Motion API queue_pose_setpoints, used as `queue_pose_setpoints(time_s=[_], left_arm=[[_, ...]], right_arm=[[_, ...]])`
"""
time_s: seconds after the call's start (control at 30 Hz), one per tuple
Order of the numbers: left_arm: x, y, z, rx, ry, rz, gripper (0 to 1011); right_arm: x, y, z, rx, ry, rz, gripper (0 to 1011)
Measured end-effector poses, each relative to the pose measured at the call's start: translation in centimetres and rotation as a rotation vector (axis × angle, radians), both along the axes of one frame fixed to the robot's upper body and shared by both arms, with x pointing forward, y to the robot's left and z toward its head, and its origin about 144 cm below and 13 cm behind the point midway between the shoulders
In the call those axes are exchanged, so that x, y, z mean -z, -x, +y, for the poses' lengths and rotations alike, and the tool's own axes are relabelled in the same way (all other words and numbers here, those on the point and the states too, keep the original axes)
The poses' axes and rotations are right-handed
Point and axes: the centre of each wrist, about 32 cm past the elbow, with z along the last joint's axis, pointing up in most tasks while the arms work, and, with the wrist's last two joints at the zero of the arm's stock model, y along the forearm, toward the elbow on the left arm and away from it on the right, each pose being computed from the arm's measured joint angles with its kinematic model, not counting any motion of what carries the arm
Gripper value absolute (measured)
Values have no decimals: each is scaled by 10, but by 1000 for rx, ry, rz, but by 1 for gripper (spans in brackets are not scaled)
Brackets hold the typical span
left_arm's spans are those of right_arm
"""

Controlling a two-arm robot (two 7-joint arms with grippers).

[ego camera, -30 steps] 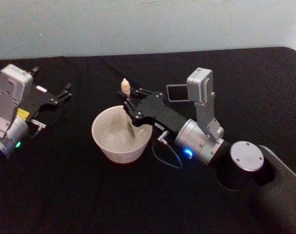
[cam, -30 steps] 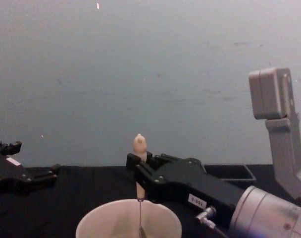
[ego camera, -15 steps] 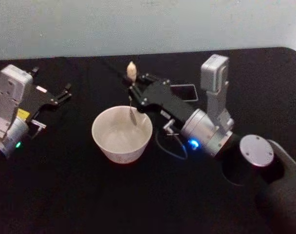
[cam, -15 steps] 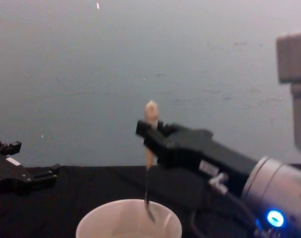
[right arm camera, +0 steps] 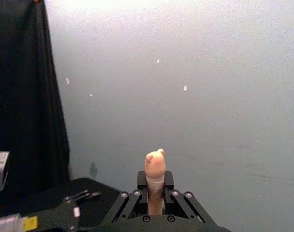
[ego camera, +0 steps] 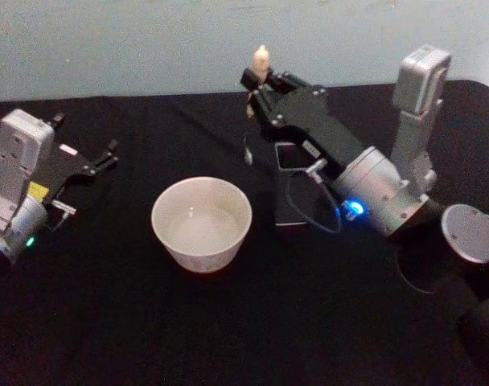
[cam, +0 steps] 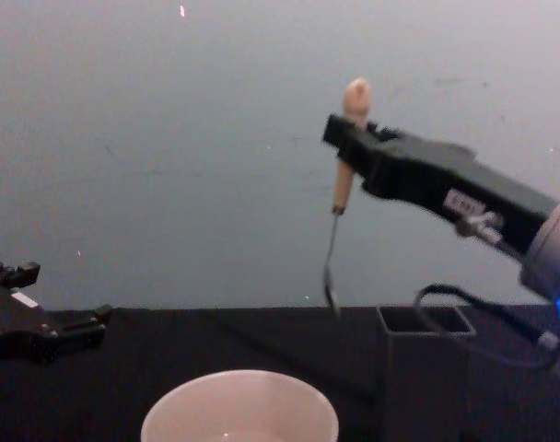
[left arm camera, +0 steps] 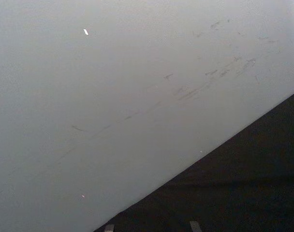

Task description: Pick up the stirring spoon with one hand, stir inside the cup, then place it back in its original position.

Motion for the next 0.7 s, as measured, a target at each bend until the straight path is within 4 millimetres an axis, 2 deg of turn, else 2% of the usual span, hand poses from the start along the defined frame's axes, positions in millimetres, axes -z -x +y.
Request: queue_pose_setpoints(time_s=[0.37,0.7], left_arm=[[0,0,0,0,0,0,1001],[0,0,0,0,0,0,1001]], right_arm=[[-13,5,-22,98,1,-12,186],[-13,7,-29,144,16,20,186]])
